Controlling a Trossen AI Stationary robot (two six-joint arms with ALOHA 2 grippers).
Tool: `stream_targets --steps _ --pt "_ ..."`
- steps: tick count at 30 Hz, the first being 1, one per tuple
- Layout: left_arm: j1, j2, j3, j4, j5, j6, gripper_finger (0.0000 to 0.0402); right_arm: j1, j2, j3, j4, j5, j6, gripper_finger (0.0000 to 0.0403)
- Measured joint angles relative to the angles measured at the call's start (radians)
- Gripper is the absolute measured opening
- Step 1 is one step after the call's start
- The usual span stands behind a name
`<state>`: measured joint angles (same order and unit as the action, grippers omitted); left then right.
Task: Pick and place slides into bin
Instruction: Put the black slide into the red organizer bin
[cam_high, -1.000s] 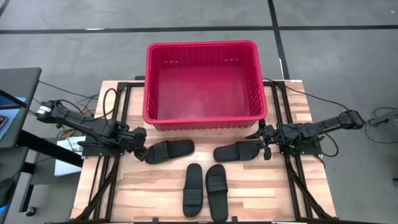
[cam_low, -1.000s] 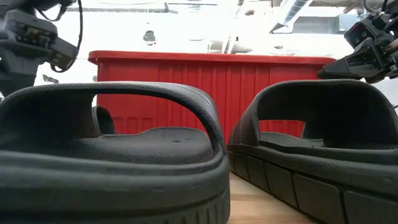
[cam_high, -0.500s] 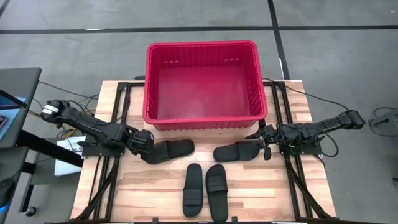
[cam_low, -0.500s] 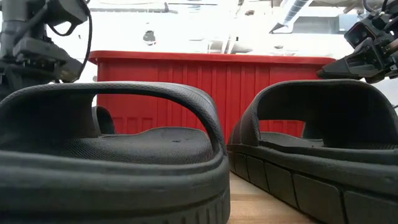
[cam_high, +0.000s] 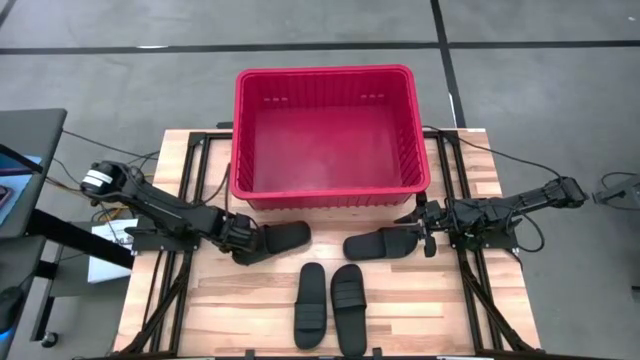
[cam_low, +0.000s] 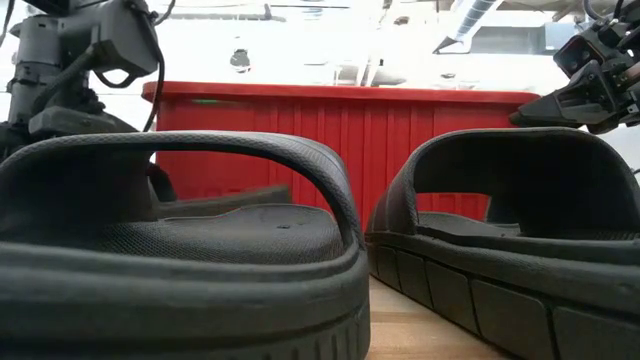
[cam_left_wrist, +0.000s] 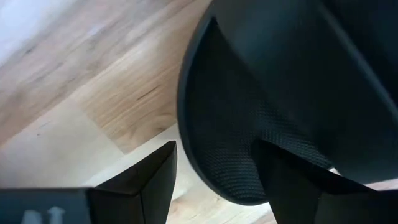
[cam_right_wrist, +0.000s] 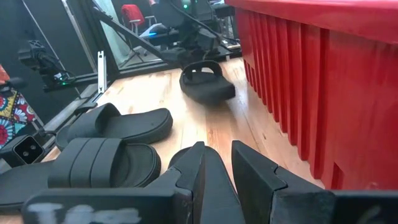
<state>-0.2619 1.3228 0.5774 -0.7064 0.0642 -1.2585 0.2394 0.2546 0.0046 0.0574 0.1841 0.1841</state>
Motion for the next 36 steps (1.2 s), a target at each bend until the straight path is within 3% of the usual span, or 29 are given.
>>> stream_targets --steps 21,25,33,36 --pt "0.0 0.015 0.001 0.005 -0.004 -0.002 0.0205 0.0 0.0 0.0 0.0 0.0 0.0 0.0071" --pt "0.0 0.016 0.001 0.009 0.002 0.012 0.0168 0.0 0.0 0.0 0.0 0.0 0.0 0.0071" --pt "0.0 0.016 0.0 -0.018 -0.001 0.037 0.0037 0.0 0.0 0.0 0.0 0.0 0.0 0.0071" --pt "0.0 0.016 0.001 -0.03 -0.009 0.05 0.001 0.0 0.0 0.0 0.0 0.0 0.0 0.0071"
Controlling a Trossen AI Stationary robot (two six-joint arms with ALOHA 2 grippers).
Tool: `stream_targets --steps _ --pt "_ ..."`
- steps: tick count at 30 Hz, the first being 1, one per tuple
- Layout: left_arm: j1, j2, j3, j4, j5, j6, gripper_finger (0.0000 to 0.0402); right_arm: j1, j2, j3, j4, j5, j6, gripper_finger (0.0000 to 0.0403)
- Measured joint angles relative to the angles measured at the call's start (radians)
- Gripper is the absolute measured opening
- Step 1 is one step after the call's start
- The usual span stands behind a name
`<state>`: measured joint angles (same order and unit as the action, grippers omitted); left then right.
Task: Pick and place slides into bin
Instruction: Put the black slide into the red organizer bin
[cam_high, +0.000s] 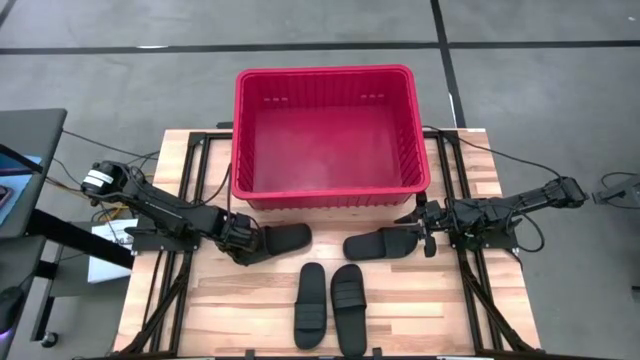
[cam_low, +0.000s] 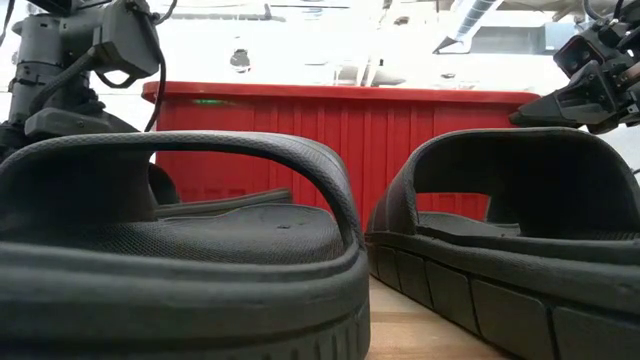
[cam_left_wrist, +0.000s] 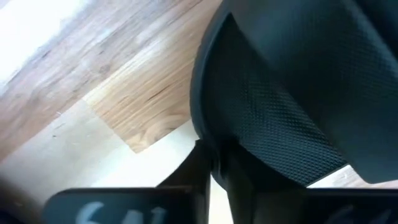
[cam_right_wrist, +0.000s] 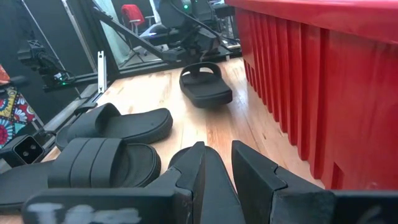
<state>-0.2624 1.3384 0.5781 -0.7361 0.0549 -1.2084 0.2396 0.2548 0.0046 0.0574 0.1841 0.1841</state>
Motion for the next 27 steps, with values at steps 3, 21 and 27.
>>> stream_targets --steps 3,21,27 --pt "-0.009 0.0 0.0 -0.005 -0.015 0.008 0.0007 0.0 0.0 0.0 0.0 0.0 0.0 0.0071" --pt "-0.074 0.004 0.161 -0.091 -0.027 0.089 0.0 0.0 0.0 0.0 -0.006 0.0 0.0 0.0071" --pt "-0.099 0.004 0.238 -0.251 -0.085 0.085 0.0 0.0 0.0 0.0 -0.006 0.0 0.0 0.0071"
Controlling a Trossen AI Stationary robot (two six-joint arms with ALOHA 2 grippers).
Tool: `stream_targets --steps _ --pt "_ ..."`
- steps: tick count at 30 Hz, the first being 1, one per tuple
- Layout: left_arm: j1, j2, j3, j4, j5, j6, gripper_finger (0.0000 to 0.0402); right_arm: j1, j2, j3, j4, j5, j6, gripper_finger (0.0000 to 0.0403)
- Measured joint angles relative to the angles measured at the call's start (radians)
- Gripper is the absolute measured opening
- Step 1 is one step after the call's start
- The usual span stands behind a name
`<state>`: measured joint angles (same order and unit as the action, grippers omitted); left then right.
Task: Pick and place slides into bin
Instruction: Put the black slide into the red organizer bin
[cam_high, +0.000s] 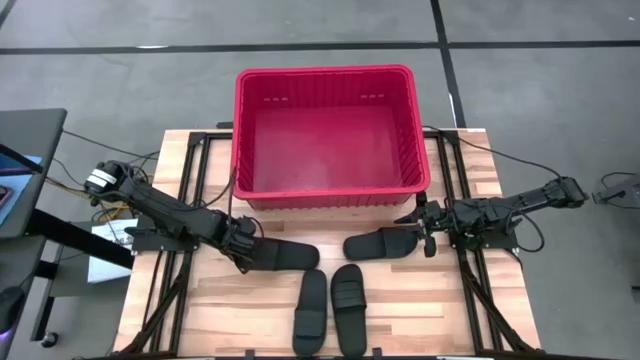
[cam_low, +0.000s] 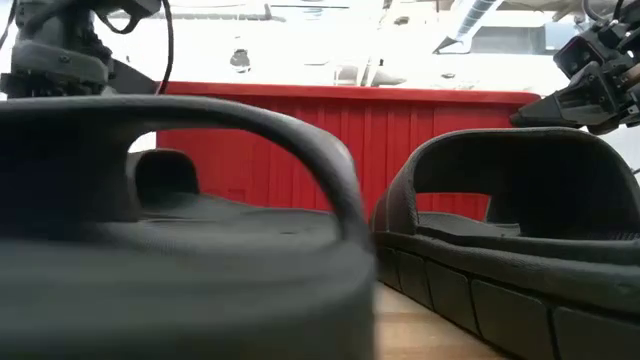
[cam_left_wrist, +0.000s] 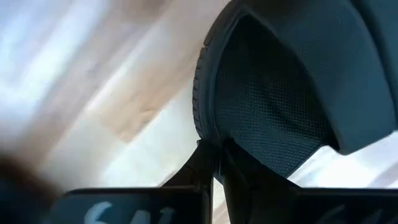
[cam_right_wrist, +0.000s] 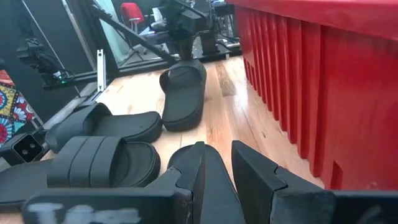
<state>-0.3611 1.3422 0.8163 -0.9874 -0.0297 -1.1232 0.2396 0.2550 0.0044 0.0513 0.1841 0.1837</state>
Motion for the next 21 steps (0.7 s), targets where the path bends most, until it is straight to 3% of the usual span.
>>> stream_targets --steps 12,21 --pt "-0.05 -0.002 0.211 -0.31 -0.154 -0.066 0.0 0.0 0.0 0.0 -0.001 0.0 0.0 0.0071" --pt "-0.05 -0.002 0.355 -0.449 -0.254 -0.08 0.0 0.0 0.0 0.0 -0.001 0.0 0.0 0.0071"
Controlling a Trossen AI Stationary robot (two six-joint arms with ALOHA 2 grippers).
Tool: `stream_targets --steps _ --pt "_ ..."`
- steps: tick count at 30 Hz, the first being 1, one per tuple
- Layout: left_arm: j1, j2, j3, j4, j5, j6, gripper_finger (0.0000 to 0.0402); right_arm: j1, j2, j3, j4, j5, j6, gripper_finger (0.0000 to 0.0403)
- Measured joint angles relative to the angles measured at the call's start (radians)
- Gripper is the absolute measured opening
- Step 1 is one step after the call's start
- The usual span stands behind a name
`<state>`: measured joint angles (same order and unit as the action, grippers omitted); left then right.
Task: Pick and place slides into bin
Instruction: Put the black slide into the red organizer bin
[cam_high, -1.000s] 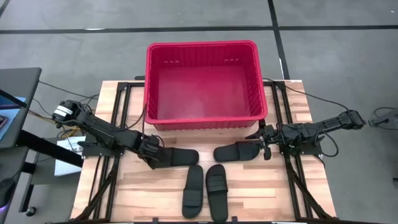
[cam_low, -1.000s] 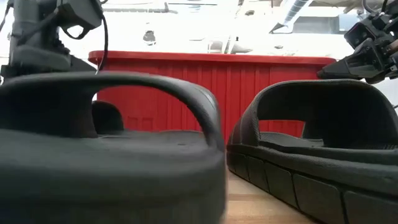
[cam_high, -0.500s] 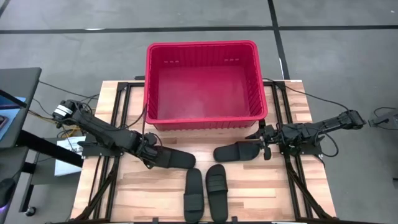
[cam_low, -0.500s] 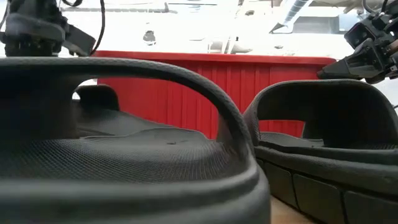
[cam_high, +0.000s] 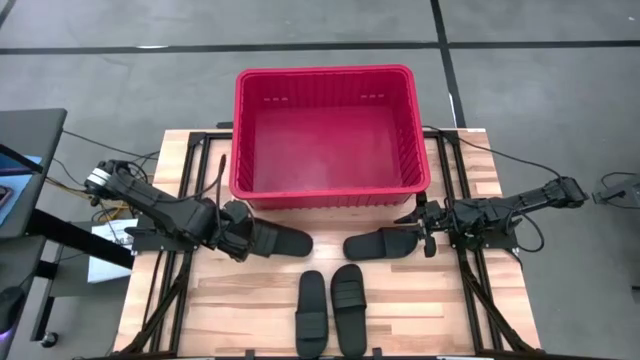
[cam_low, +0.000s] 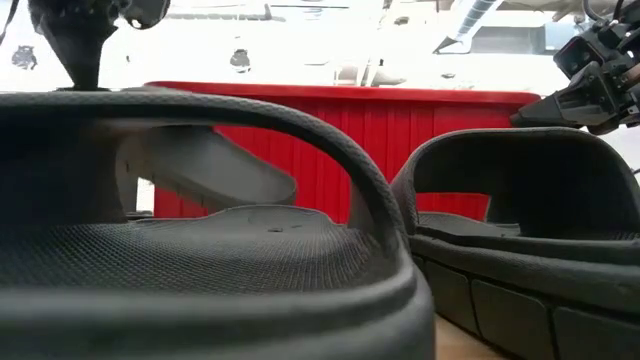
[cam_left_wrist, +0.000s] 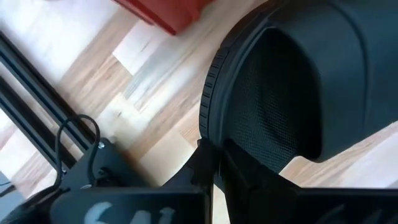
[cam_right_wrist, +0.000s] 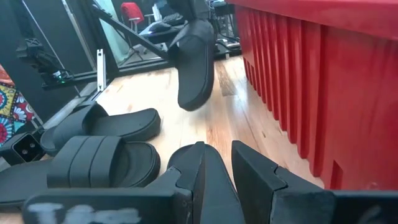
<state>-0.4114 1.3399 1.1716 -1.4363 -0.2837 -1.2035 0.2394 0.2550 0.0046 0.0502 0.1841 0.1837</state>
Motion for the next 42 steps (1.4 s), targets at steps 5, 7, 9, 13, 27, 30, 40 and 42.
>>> stream_targets --steps 5,7,9,13,27,30,40,42 --pt "-0.009 0.0 0.072 -0.02 -0.025 0.013 0.0 0.0 0.0 0.0 0.0 0.0 0.0 0.0071" --pt "-0.016 0.0 0.103 -0.025 -0.038 0.017 0.0 0.0 0.0 0.0 0.0 0.0 0.0 0.0071" --pt "-0.021 0.0 0.14 -0.043 -0.044 0.023 0.0 0.0 0.0 0.0 0.0 0.0 0.0 0.0071" --pt "-0.037 0.0 0.23 -0.076 -0.063 0.035 0.0 0.0 0.0 0.0 0.0 0.0 0.0 0.0071" --pt "-0.008 0.0 0.527 -0.092 -0.348 0.16 0.0 0.0 0.0 0.0 -0.002 0.0 0.0 0.0071" --pt "0.029 0.002 0.564 -0.092 -0.385 0.228 0.0 0.0 0.0 0.0 -0.006 0.0 0.0 0.0071" --pt "0.269 0.004 0.595 -0.066 -0.387 0.559 0.0 0.0 0.0 0.0 -0.006 0.0 0.0 0.0071" --pt "0.327 0.004 0.595 -0.025 -0.384 0.648 0.0 0.0 0.0 0.0 -0.006 0.0 0.0 0.0071"
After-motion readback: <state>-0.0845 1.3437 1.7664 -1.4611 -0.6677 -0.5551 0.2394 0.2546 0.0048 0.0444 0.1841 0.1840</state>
